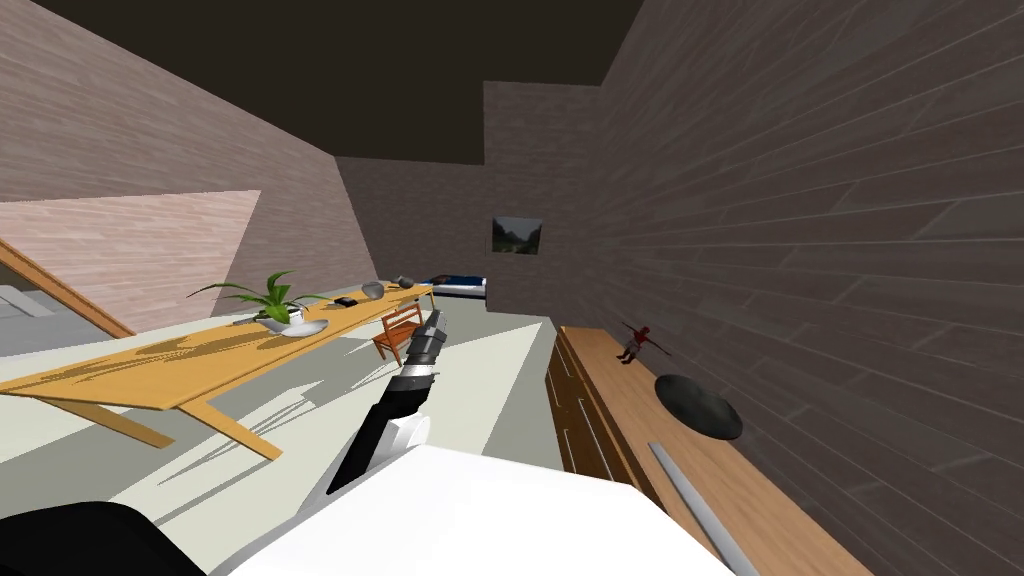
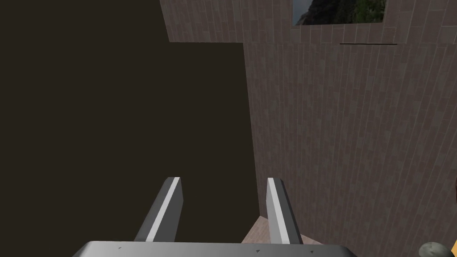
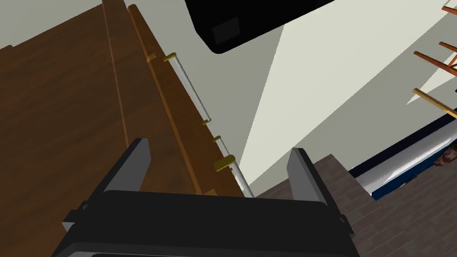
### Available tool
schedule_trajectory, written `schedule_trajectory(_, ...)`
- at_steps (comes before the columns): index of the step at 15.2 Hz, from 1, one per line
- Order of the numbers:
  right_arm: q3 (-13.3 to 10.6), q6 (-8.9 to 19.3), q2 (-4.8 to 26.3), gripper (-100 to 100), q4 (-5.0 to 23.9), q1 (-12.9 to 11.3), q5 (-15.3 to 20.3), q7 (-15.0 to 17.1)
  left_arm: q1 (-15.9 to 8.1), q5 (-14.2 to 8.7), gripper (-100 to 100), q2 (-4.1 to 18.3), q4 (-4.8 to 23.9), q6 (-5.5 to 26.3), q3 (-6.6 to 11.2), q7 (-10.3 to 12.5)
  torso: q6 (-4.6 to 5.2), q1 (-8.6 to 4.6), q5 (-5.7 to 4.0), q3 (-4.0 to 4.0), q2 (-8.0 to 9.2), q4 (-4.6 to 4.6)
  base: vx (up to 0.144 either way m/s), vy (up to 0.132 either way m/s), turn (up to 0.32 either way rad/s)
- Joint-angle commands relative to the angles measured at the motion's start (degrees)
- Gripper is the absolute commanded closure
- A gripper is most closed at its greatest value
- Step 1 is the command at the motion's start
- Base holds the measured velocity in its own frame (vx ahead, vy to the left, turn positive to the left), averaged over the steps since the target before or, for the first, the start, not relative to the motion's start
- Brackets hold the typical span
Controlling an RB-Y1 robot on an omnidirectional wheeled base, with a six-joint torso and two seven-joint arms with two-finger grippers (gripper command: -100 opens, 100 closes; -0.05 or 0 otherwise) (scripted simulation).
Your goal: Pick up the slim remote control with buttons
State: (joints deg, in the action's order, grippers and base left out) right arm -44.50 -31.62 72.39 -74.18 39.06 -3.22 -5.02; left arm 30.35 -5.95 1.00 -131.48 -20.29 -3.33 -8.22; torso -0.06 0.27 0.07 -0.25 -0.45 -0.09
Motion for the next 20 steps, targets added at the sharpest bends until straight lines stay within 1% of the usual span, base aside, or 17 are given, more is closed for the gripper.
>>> schedule_trajectory(1,-1.7,0.8,2.9,-100,1.6,0.5,-0.5,-0.8,0.0,0.0,0,0.0,0.0,0.0,0.00,0.0,0.00,0.00,0.00,0.00,0.00,0.00,0.155,0.051,0.210)
schedule_trajectory(2,-1.7,0.8,2.9,-100,1.6,0.5,-0.5,-0.8,0.0,0.0,0,0.0,0.0,0.0,0.00,0.0,0.02,0.01,0.02,-0.05,-0.08,-0.02,0.117,0.027,0.053)
schedule_trajectory(3,-3.5,0.9,4.5,-100,3.9,0.5,-0.7,-1.4,0.0,0.0,0,0.0,0.0,0.0,0.01,0.0,0.06,-0.01,0.02,-0.03,-0.03,-0.02,0.113,0.035,0.090)
schedule_trajectory(4,-3.5,0.9,4.8,-100,3.9,0.5,-0.7,-1.4,0.0,0.0,0,0.0,0.0,0.0,0.01,0.0,0.05,0.00,0.02,-0.01,0.00,-0.01,0.108,0.038,0.094)
schedule_trajectory(5,-5.2,1.0,6.4,-100,6.0,0.4,-0.9,-1.9,0.0,0.0,0,0.0,0.0,0.0,0.01,0.0,0.04,0.00,0.01,0.00,0.02,-0.01,0.117,0.042,0.144)
schedule_trajectory(7,-5.2,1.0,6.5,-100,6.0,0.4,-0.9,-1.9,0.0,0.0,0,0.0,0.0,0.0,0.01,0.0,0.03,-0.01,0.02,-0.01,0.00,-0.01,0.099,0.018,0.088)
schedule_trajectory(8,-6.8,1.0,8.0,-100,8.0,0.3,-1.1,-2.4,0.0,0.0,0,0.0,0.0,0.0,0.01,0.0,0.06,-0.05,0.00,0.03,0.08,0.00,0.090,0.022,0.098)
schedule_trajectory(9,-6.8,1.0,8.0,-100,8.0,0.3,-1.1,-2.4,0.0,0.0,0,0.0,0.0,0.0,0.01,0.0,0.03,-0.05,0.01,0.04,0.10,0.01,0.096,0.024,0.110)
schedule_trajectory(10,-8.3,1.1,9.3,-100,9.5,0.1,-1.2,-2.9,0.0,0.0,0,0.0,0.0,0.0,0.01,0.0,0.04,-0.03,0.00,0.05,0.10,0.01,0.109,0.036,0.149)
schedule_trajectory(11,-8.3,1.1,9.3,-100,9.8,0.1,-1.2,-2.9,0.0,0.0,0,0.0,0.0,0.0,0.00,0.0,0.02,0.00,0.01,0.03,0.06,0.01,0.112,0.034,0.123)
schedule_trajectory(14,-12.1,1.2,11.8,-100,14.1,-0.8,-1.7,-4.2,0.0,0.0,0,0.0,0.0,0.0,0.00,0.0,0.00,0.06,0.02,-0.04,-0.07,-0.02,0.158,0.047,0.183)
schedule_trajectory(16,-14.0,1.2,12.3,-100,16.0,-1.7,-2.0,-4.9,0.0,0.0,0,0.0,0.0,0.0,0.00,0.0,-0.03,0.08,0.04,-0.21,-0.36,-0.08,0.228,0.042,0.237)
schedule_trajectory(17,-14.0,1.2,12.3,-100,16.0,-1.7,-2.0,-4.9,0.0,0.0,0,0.0,0.0,0.0,0.00,0.0,-0.02,0.08,0.03,-0.26,-0.44,-0.10,0.194,0.025,0.122)
schedule_trajectory(18,-15.3,1.2,12.1,-100,17.0,-2.7,-2.2,-5.5,0.0,0.0,0,0.0,0.0,0.0,0.01,0.0,0.02,0.06,0.02,-0.24,-0.39,-0.10,0.175,0.034,0.175)
schedule_trajectory(19,-16.1,1.2,11.4,-100,17.5,-3.6,-2.4,-5.8,0.0,0.0,0,0.0,0.0,0.0,0.00,0.0,-0.01,0.07,0.01,-0.21,-0.34,-0.08,0.206,0.033,0.230)
schedule_trajectory(20,-16.3,1.3,10.5,-100,17.6,-4.3,-2.5,-6.0,0.0,0.0,0,0.0,0.0,0.0,0.00,0.0,-0.02,0.07,0.00,-0.22,-0.38,-0.08,0.195,0.000,0.202)
